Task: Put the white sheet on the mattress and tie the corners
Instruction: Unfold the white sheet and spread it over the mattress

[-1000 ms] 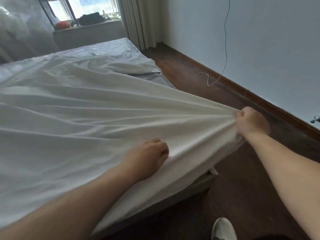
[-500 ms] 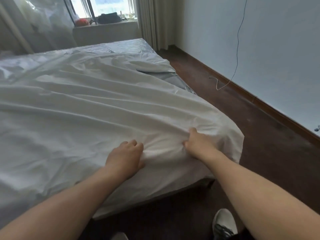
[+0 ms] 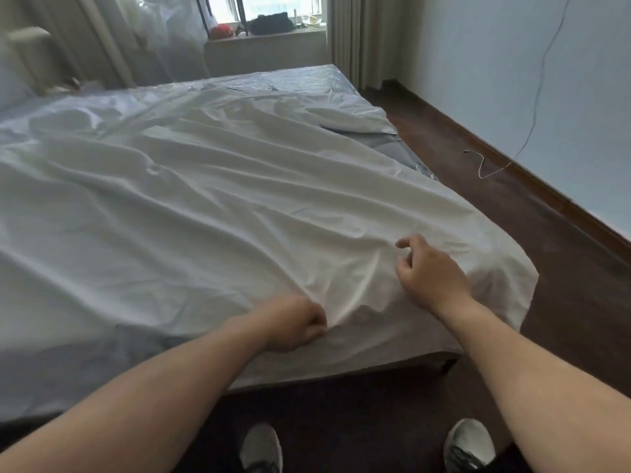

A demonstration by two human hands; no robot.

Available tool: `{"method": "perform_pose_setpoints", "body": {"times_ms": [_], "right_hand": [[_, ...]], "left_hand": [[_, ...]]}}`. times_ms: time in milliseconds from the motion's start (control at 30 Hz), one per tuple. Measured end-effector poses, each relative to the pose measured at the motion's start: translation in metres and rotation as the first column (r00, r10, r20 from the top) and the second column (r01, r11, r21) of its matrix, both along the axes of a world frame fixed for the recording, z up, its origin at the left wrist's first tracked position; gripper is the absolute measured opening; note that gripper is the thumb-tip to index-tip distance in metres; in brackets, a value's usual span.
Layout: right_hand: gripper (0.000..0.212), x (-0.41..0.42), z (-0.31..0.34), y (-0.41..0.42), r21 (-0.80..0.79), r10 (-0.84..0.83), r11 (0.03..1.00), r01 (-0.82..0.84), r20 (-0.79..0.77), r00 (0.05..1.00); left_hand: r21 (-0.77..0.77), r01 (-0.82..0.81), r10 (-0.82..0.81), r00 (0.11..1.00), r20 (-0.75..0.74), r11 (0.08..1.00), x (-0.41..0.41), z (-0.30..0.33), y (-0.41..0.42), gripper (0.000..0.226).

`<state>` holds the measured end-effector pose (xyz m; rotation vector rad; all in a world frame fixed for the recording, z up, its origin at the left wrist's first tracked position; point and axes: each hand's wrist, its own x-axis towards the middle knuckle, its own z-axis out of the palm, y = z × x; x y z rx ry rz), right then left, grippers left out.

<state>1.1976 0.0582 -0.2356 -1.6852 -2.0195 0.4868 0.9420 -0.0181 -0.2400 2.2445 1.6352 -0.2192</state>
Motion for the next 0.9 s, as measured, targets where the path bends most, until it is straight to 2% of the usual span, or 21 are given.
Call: {"method": "perform_pose_setpoints", "body": {"times_ms": [167,267,333,400,500,567,667,767,833,900], "right_hand": [[0.022,-0.061,0.016,-0.011,0.160,0.244,0.959,-0.233,-0.056,0.968],[0.021,-0.127,0.034,-0.024,0.139,0.375,0.921,-0.364,-0.067,0.925],[0.022,-0.177,0.042,-0.035,0.082,0.488,0.871,-0.484,-0.034,0.872],[0.030,-0.231,0.047,-0.046,0.007,0.592,0.806,-0.592,0.034,0.805],[0.042,-0.294,0.048,-0.064,-0.092,0.689,0.724,-0.683,0.131,0.713],[0.051,-0.333,0.042,-0.073,-0.150,0.732,0.681,-0.717,0.155,0.663],[0.064,-0.378,0.022,-0.082,-0.181,0.762,0.639,-0.748,0.282,0.583],[0.049,-0.398,0.003,-0.092,-0.132,0.719,0.610,-0.781,0.507,0.476],[0.040,-0.401,-0.010,-0.093,-0.057,0.664,0.618,-0.784,0.572,0.482],[0.035,-0.401,-0.016,-0.091,-0.019,0.655,0.642,-0.767,0.534,0.535]], "left_hand": [[0.070,-0.262,0.244,0.949,0.199,0.962,-0.055,0.024,-0.037,0.023],[0.066,-0.447,0.430,0.884,0.182,0.892,-0.130,0.044,-0.060,0.030],[0.070,-0.602,0.586,0.793,0.165,0.795,-0.186,0.049,-0.080,0.036],[0.085,-0.756,0.740,0.653,0.162,0.649,-0.243,0.050,-0.103,0.038],[0.051,-0.881,0.871,0.473,0.136,0.470,-0.299,0.043,-0.133,0.043],[0.032,-0.912,0.909,0.409,0.079,0.408,-0.328,0.033,-0.150,0.055],[0.044,-0.895,0.896,0.443,-0.019,0.444,-0.355,0.017,-0.159,0.068],[0.058,-0.819,0.818,0.561,-0.123,0.571,-0.360,0.001,-0.157,0.073],[0.048,-0.774,0.771,0.620,-0.148,0.632,-0.355,-0.010,-0.155,0.076],[0.114,-0.733,0.738,0.646,-0.194,0.671,-0.350,-0.012,-0.154,0.073]]}}
